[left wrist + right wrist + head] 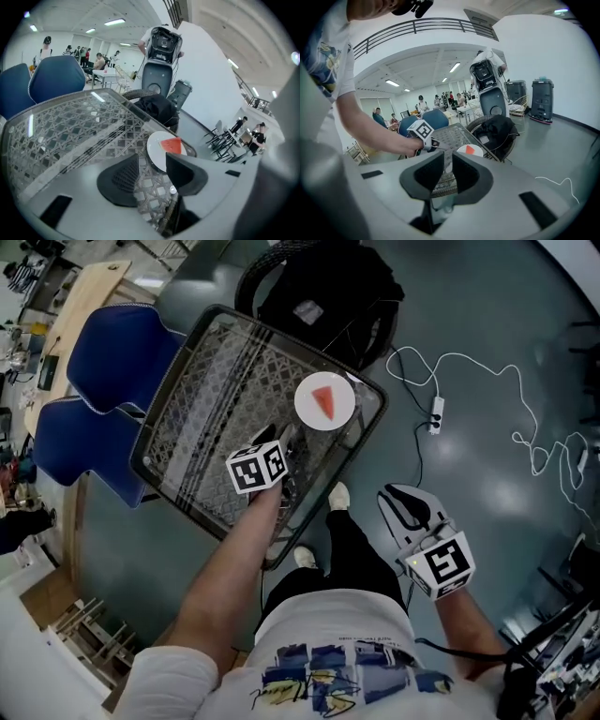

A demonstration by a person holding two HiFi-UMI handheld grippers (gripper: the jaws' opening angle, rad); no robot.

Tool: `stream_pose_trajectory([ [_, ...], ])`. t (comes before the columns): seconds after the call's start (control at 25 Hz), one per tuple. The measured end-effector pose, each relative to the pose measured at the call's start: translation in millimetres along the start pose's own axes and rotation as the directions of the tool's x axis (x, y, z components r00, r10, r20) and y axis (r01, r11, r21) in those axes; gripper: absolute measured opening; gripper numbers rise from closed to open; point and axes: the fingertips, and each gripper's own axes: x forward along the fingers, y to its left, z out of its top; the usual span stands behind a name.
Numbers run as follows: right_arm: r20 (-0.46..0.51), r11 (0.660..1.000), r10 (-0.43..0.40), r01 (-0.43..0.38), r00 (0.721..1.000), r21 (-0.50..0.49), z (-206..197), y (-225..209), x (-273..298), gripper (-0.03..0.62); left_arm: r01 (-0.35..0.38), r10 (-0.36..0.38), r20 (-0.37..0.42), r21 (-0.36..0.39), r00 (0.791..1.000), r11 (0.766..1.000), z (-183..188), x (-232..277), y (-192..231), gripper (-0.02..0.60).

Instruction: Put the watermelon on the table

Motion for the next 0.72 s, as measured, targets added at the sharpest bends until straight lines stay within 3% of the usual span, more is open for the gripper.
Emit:
stream_pose_trajectory([
  [0.16,0.026,0.997,-0.017,0.019,1.0,-0.069,6,39,-14,0.058,0.153,-0.151,0.087,-0.01,0.985,0.988,-11,-78,-7,0.155],
  [0.32,0.048,0.991,0.01,-0.004,0.999,-0.134,11,95,-34,0.057,0.284,-0.292,0.144,0.077,0.945,0.956,-31,-174,-14,0.025],
  [0.48,0.054,0.982,0.033,-0.022,0.998,-0.19,11,148,-52,0.05,0.387,-0.411,0.159,0.157,0.898,0.908,-57,-272,-18,0.009],
  [0.6,0.052,0.972,0.06,-0.047,0.997,-0.229,11,190,-63,0.037,0.425,-0.462,0.156,0.221,0.873,0.878,-79,-339,-22,0.009],
  [0.72,0.048,0.964,0.084,-0.069,0.995,-0.258,8,230,-72,0.028,0.423,-0.473,0.15,0.277,0.868,0.863,-103,-393,-24,0.009],
])
